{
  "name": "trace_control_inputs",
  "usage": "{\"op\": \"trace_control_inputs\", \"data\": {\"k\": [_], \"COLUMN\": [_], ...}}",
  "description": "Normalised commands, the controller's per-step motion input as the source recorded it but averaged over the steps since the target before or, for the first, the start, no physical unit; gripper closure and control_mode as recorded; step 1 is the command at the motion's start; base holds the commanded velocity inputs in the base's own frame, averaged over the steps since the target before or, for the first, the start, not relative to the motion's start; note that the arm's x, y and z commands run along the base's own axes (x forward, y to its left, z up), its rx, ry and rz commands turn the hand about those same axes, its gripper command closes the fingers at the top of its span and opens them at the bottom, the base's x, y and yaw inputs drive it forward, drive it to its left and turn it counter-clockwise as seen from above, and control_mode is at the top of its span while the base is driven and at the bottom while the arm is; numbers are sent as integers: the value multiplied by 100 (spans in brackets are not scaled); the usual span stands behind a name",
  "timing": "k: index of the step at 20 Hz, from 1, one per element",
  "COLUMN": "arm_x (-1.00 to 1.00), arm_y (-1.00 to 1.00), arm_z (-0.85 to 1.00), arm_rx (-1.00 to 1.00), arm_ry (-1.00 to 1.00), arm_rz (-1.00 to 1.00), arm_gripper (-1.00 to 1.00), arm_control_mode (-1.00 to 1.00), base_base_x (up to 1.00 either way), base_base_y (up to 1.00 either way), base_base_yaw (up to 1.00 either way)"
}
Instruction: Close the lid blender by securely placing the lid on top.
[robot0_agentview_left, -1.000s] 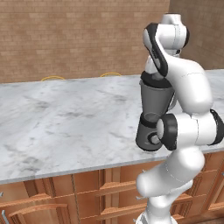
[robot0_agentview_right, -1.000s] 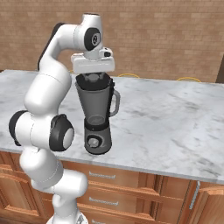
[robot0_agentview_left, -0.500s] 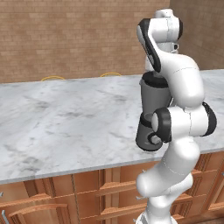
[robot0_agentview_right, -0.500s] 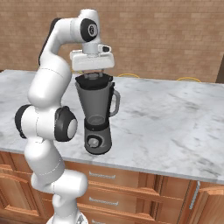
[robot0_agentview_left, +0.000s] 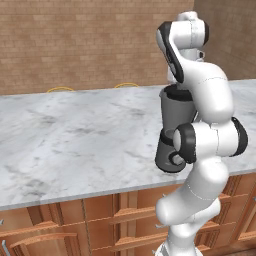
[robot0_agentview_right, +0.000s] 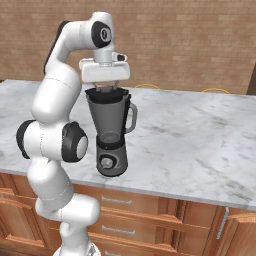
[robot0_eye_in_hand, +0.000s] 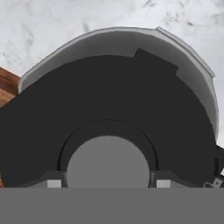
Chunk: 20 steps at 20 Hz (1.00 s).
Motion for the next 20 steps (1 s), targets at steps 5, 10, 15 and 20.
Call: {"op": "trace_control_inputs", "data": {"k": [5,10,15,20], "arm_x": [-2,-7,0,0], "arm_y": [0,0,0,0], "arm_z": [-28,-4,-3,-26], "arm_rx": [0,0,1,0], "arm_ry": [-1,-22,-22,-2], "arm_rz": [3,0,0,0], "arm_gripper": [100,100,100,100], "arm_control_mode": [-100,-100,-100,-100], "base_base_x": [0,0,0,0], "base_base_y": [0,0,0,0], "base_base_yaw": [0,0,0,0]}}
